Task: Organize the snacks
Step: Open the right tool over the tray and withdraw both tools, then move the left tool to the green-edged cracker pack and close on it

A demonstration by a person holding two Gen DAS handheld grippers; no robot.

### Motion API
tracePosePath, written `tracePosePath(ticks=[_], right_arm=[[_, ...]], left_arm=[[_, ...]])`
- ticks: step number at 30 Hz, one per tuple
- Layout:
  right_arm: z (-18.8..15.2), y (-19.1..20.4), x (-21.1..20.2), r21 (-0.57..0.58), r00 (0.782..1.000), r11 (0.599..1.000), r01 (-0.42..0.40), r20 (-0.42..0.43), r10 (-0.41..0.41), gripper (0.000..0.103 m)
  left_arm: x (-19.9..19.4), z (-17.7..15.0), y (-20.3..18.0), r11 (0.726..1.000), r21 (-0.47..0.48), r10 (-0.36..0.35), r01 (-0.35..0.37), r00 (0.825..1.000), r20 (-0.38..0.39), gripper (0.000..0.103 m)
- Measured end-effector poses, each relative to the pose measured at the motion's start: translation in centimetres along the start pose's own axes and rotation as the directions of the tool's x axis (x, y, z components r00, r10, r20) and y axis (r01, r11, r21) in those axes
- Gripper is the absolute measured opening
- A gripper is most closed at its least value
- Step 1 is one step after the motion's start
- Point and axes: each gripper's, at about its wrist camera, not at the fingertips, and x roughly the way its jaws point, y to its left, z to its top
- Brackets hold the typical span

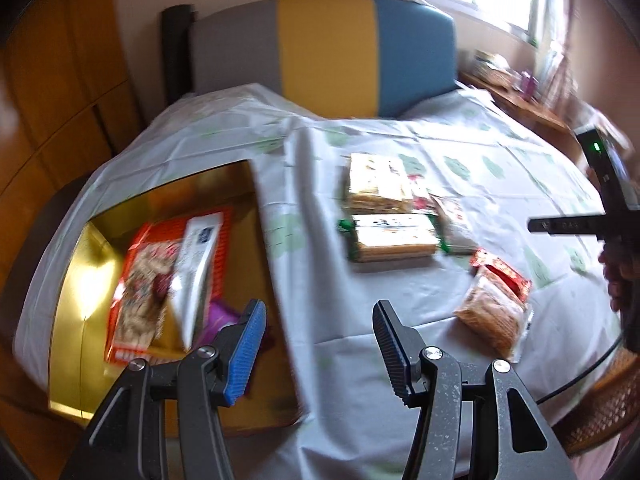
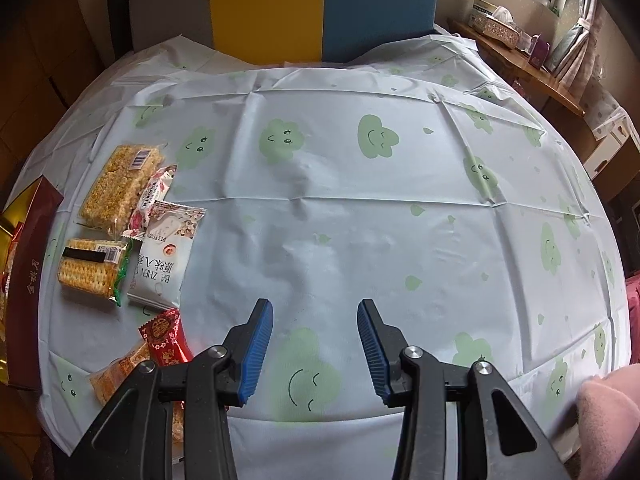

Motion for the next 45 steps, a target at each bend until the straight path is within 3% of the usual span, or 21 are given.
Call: tracePosePath(ticks=[2, 5, 11, 21, 26, 32, 37, 41, 43, 45], right_arm=[[0.0, -0.2, -0.1, 0.007, 1.0, 1.0, -0.003, 0.004, 0.003, 0.045], [0.1, -0.3, -0.2, 0.016, 1.0, 1.0, -0.012, 0.008, 0.012, 0.045], [0.2, -0.4, -0.6, 0.031, 0.999, 0.999, -0.032, 0.022, 0.032, 0.045], [0.4, -0.7, -0.7, 0.042, 0.998, 0.998, -0.052, 0.028, 0.051, 0.045], [0.5, -0.7, -0.5, 0.04, 0.998, 0.998, -0.054, 0.024, 0.053, 0.045], [0.6, -0.8, -0.3, 0.043, 0.998, 0.998, -0.054, 0.019, 0.054, 0.045], [0.6, -0.9, -0.1, 0.045, 0.998, 0.998, -0.054, 0.015, 0.053, 0.045], [0.6, -0.9, -0.1, 0.043, 0.999, 0.998, -0.05, 0.013, 0.049, 0.045], [0.6, -0.9, -0.1, 0.044, 0.999, 0.998, -0.05, 0.014, 0.049, 0.045], [0.6, -0.9, -0.3, 0.045, 0.999, 0.998, -0.049, 0.018, 0.048, 0.045]], left_arm=[[0.6, 0.8, -0.9, 0.998, 0.058, -0.023, 0.024, 1.0, -0.018, 0.07], [1.7, 1.9, -1.9, 0.989, 0.129, -0.06, 0.066, 0.997, -0.051, 0.075], [5.0, 3.9, -3.7, 0.96, 0.265, -0.061, 0.096, 0.988, -0.139, 0.077], [10.3, 6.6, -6.7, 0.86, 0.478, -0.064, 0.178, 0.967, -0.246, 0.082], [12.3, 7.3, -7.3, 0.835, 0.52, -0.048, 0.179, 0.966, -0.256, 0.082], [14.3, 7.6, -8.8, 0.787, 0.57, -0.066, 0.235, 0.951, -0.301, 0.082], [14.4, 7.3, -8.9, 0.791, 0.556, -0.086, 0.257, 0.945, -0.315, 0.078], [13.4, 6.2, -8.4, 0.821, 0.497, -0.108, 0.283, 0.93, -0.351, 0.074], [12.6, 5.4, -8.3, 0.839, 0.471, -0.108, 0.272, 0.932, -0.346, 0.069], [11.9, 4.7, -8.0, 0.866, 0.428, -0.107, 0.258, 0.933, -0.344, 0.055]])
